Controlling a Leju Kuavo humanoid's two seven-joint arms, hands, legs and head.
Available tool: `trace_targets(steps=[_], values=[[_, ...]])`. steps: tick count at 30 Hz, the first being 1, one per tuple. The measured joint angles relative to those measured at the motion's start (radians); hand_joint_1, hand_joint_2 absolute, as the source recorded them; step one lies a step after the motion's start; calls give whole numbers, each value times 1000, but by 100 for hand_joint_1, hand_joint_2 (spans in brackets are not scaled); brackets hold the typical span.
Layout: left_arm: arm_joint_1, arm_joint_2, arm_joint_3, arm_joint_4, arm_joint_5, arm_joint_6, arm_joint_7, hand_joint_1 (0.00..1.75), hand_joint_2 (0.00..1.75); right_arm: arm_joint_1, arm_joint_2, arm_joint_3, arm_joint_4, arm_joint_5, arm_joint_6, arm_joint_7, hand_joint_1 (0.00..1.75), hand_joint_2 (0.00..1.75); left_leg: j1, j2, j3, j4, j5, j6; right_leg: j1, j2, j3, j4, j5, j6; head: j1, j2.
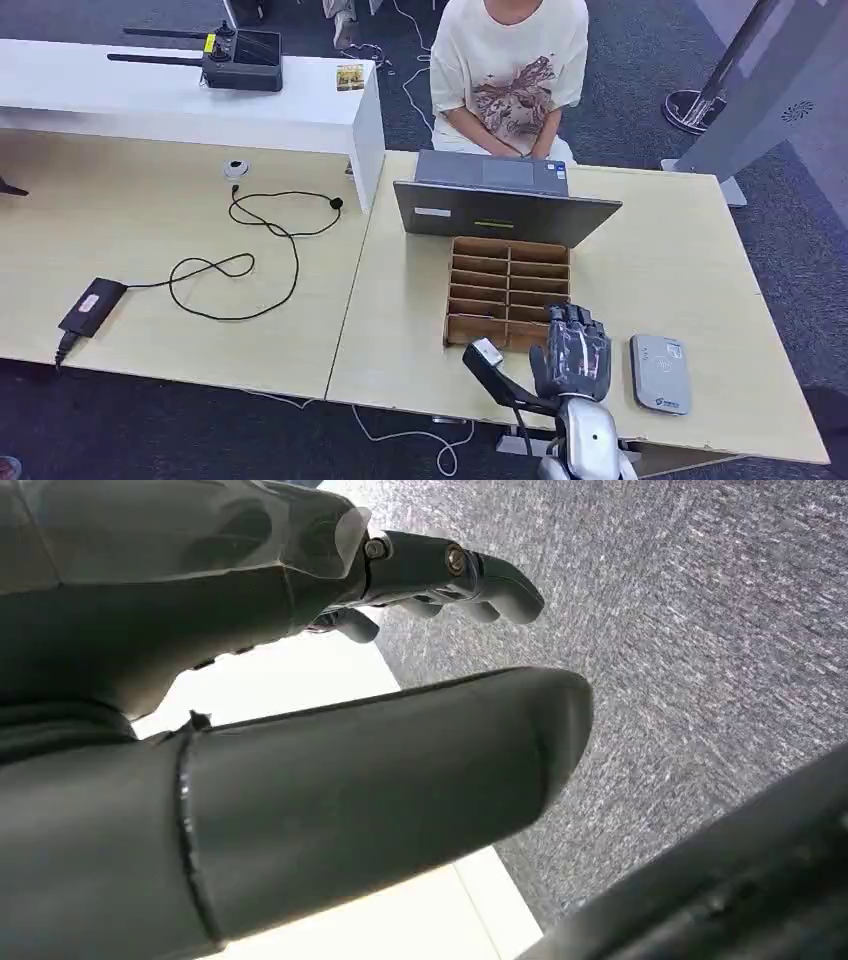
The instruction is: Pass the card to the sensor for recognition and then transmit it.
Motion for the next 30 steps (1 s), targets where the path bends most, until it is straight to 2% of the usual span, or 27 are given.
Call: trace_targets(steps=[1, 10, 19, 23, 24, 26, 28, 30], values=[[0, 0, 0, 0, -2, 0, 0, 0, 0, -1, 0, 0, 2, 0, 0, 0, 65, 175, 0, 0, 0, 0, 0, 0, 0, 0, 0, 0, 0, 0, 0, 0], [0, 1, -3, 0, -8, -6, -1, 0, 0, -11, 0, -5, 24, 1, 2, 3, 73, 175, 0, 0, 0, 0, 0, 0, 0, 0, 0, 0, 0, 0, 0, 0], [0, 5, -16, 0, -11, -7, -7, 0, 0, -26, 0, -9, 56, 2, 2, 2, 72, 175, 0, 0, 0, 0, 0, 0, 0, 0, 0, 0, 0, 0, 0, 0], [0, 6, -17, 0, -11, -7, -8, 0, 0, -30, 0, -10, 65, 2, 2, 2, 82, 175, 0, 0, 0, 0, 0, 0, 0, 0, 0, 0, 0, 0, 0, 0], [0, 6, -17, 0, -11, -8, -8, 0, 0, -31, 0, -11, 67, 2, 2, 2, 86, 175, 0, 0, 0, 0, 0, 0, 0, 0, 0, 0, 0, 0, 0, 0], [0, 7, -17, 0, -11, -8, -8, 0, 0, -36, 0, -11, 74, 2, 0, 0, 147, 175, 0, 0, 0, 0, 0, 0, 0, 0, 0, 0, 0, 0, 0, 0], [-1, 8, -17, 0, -12, -8, -8, 0, 0, -44, 0, -13, 85, 2, -2, -1, 161, 175, 0, 0, 0, 0, 0, 0, 0, 0, 0, 0, 0, 0, 0, 0], [-1, 8, -17, 0, -11, -8, -8, 0, 0, -52, 0, -14, 96, 2, -6, -3, 162, 175, 0, 0, 0, 0, 0, 0, 0, 0, 0, 0, 0, 0, 0, 0]])
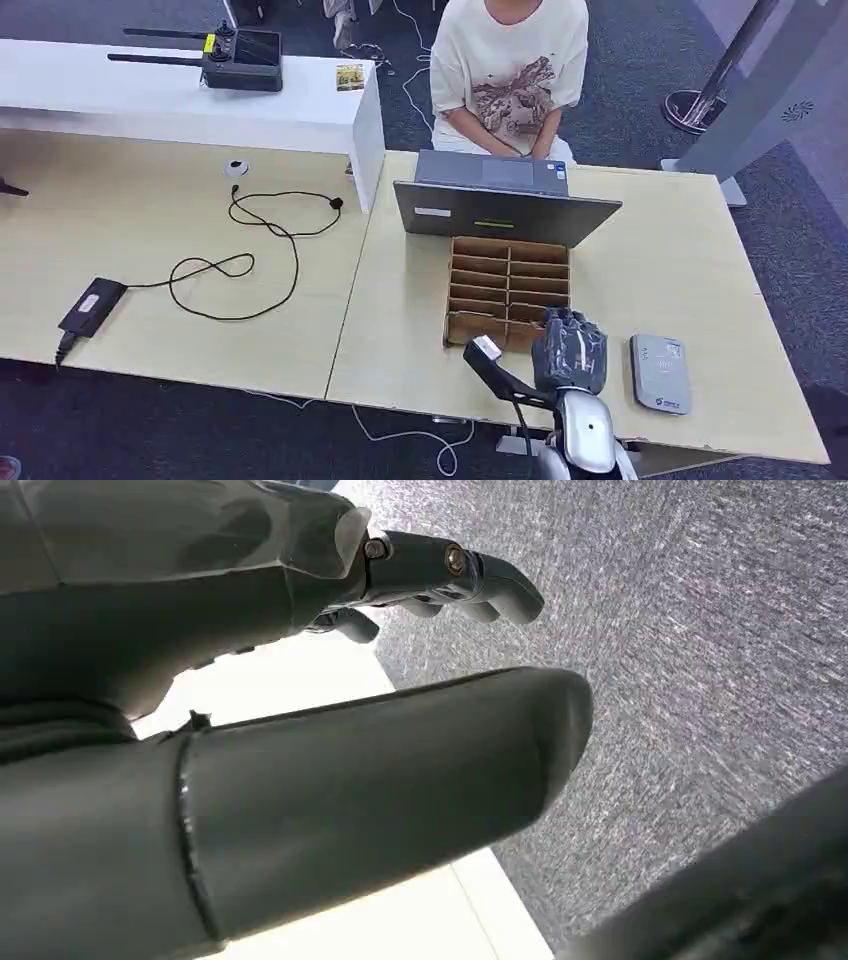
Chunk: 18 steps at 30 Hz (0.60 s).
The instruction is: Pass the card to the sensor for recognition and then transmit it.
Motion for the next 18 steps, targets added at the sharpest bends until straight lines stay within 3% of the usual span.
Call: trace_targets(steps=[18], values=[[-1, 0, 0, 0, 0, 0, 0, 0, 0, -52, 0, 0, 62, -1, -31, -7, 152, 175, 0, 0, 0, 0, 0, 0, 0, 0, 0, 0, 0, 0, 0, 0]])
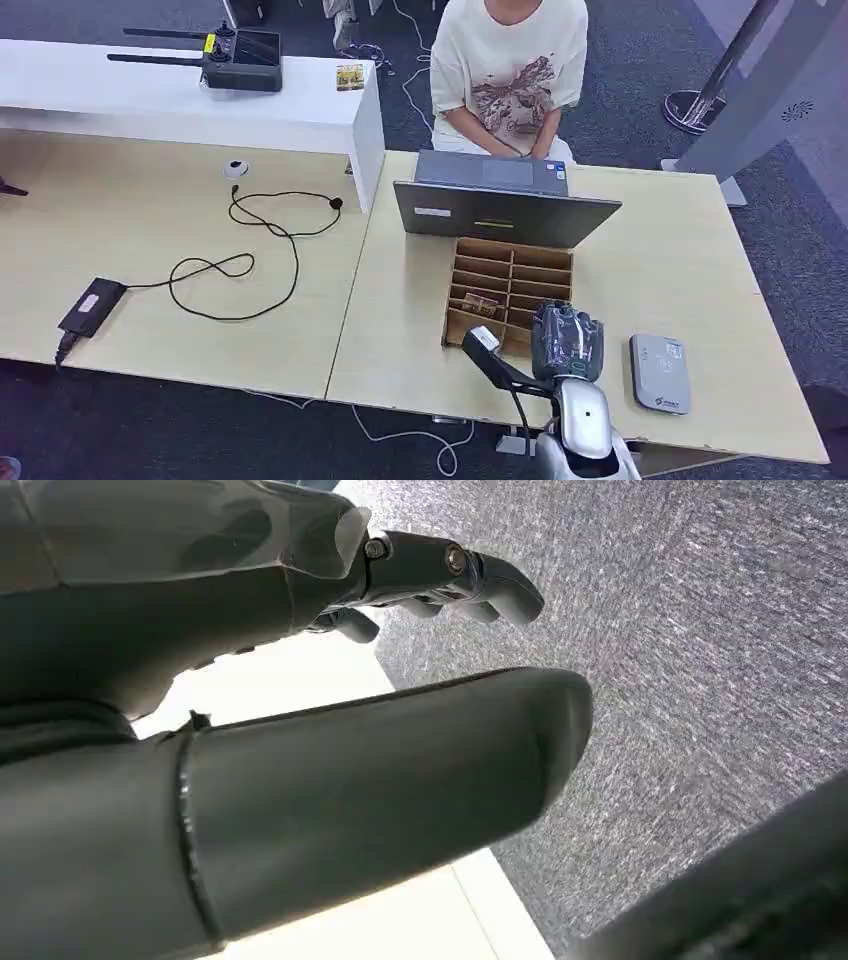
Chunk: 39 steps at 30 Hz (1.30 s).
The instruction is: Pass the card to the sensor for recognition and then transmit it.
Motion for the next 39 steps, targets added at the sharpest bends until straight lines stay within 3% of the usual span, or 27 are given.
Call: trace_targets(steps=[13, 15, 17, 23, 39], values=[[0, 0, 0, 0, -3, 2, -8, 0, 0, -2, 0, 0, 12, -5, -30, -11, 148, 175, 0, 0, 0, 0, 0, 0, 0, 0, 0, 0, 0, 0, 0, 0], [0, 0, 0, 0, -4, 2, -8, 0, 0, -1, 0, 0, 14, -5, -34, -14, 150, 175, 0, 0, 0, 0, 0, 0, 0, 0, 0, 0, 0, 0, 0, 0], [0, 0, 0, 0, -5, 2, -10, 0, 0, -1, 0, 0, 14, -4, -37, -16, 164, 175, 0, 0, 0, 0, 0, 0, 0, 0, 0, 0, 0, 0, 0, 0], [0, 1, 0, 0, -12, -2, -16, 0, 0, -2, -1, 20, 16, 8, -67, -55, 171, 175, 0, 0, 0, 0, 0, 0, 0, 0, 0, 0, 0, 0, 0, 0], [-1, 12, -2, 0, -26, -14, -37, 0, 0, -75, -162, 441, 93, 9, -183, -11, 171, 175, 0, 0, 0, 0, 0, 0, 0, 0, 0, 0, 0, 0, 0, 0]])
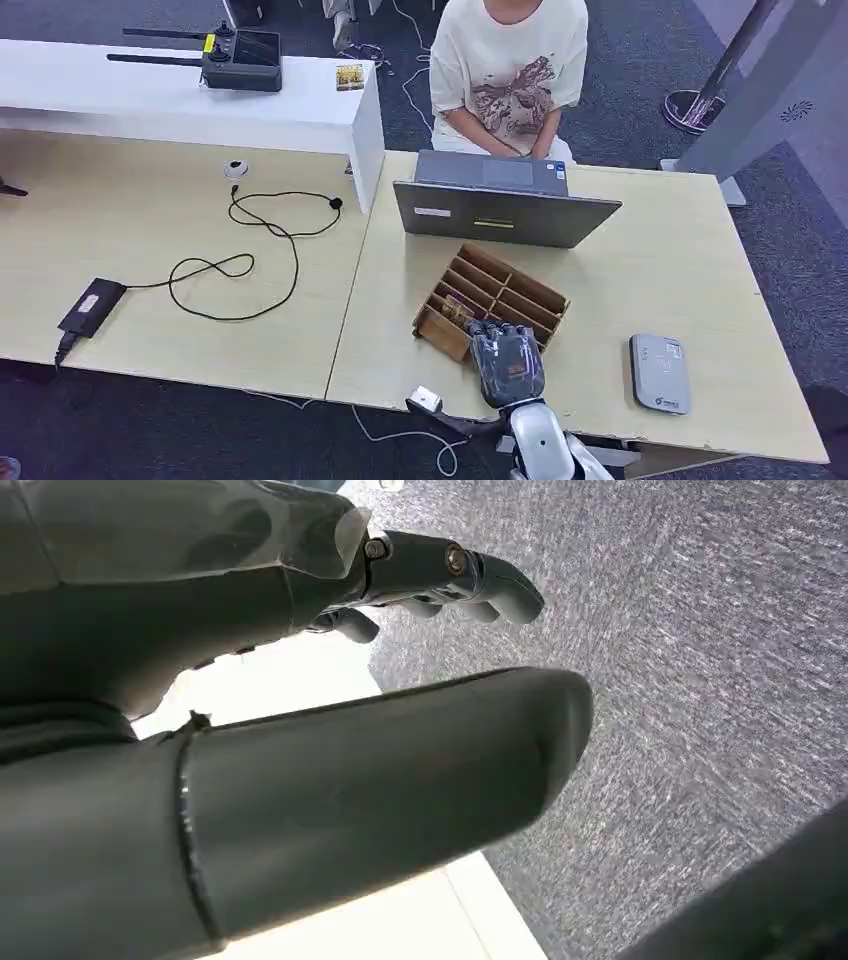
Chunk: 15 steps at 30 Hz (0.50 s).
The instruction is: Pass the card to the sensor for recognition and then transmit it.
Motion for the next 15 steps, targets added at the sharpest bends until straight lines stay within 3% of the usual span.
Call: trace_targets(steps=[6, 15], values=[[0, 4, 0, 0, 0, 6, -6, 0, 0, -26, -39, 77, 18, 0, -14, -3, 168, 175, 0, 0, 0, 0, 0, 0, 0, 0, 0, 0, 0, 0, 0, 0], [1, 5, 0, 0, 5, 13, -6, 0, 0, -53, -66, 91, 24, 0, -22, -7, 164, 175, 0, 0, 0, 0, 0, 0, 0, 0, 0, 0, 0, 0, 0, 0]])
